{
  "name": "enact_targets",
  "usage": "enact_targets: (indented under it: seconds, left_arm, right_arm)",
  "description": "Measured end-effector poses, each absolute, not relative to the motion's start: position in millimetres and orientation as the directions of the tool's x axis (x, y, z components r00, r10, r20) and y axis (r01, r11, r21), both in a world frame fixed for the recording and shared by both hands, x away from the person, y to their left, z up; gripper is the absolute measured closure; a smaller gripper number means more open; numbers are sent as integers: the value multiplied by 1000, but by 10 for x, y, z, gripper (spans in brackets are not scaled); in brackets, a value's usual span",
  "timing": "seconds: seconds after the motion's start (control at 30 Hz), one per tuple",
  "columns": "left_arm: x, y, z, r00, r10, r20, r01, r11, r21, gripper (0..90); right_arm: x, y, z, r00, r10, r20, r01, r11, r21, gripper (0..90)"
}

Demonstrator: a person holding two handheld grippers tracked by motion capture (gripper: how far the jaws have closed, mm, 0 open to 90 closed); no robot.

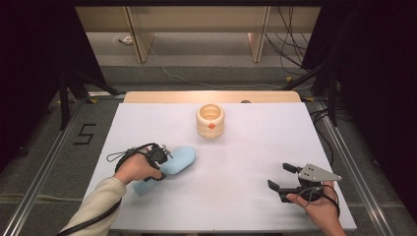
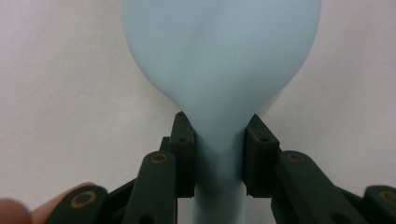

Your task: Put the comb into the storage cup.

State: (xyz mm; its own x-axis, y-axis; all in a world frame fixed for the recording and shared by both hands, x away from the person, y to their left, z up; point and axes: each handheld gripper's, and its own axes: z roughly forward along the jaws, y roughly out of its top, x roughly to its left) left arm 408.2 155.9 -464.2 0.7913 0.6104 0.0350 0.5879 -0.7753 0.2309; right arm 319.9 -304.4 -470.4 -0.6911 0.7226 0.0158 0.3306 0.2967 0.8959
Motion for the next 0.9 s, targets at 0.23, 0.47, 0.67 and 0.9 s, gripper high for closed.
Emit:
enact_targets:
  seconds: [0.23,0.47,0.67,0.9]
  left_arm:
    - [4061,1579,-4645,795,605,39,578,-776,251,690]
    - [4048,1573,-4616,801,595,57,564,-784,260,692]
    - [4026,1550,-4566,795,602,71,563,-777,283,692]
    - [4011,1531,-4520,789,610,73,563,-766,311,693]
  right_arm:
    - [3199,-3045,-4703,-692,722,16,329,296,897,160]
    - [3199,-3047,-4702,-693,721,18,329,294,898,160]
    - [3198,-3047,-4703,-693,720,18,329,294,898,160]
    - [3198,-3047,-4702,-693,721,18,329,293,898,160]
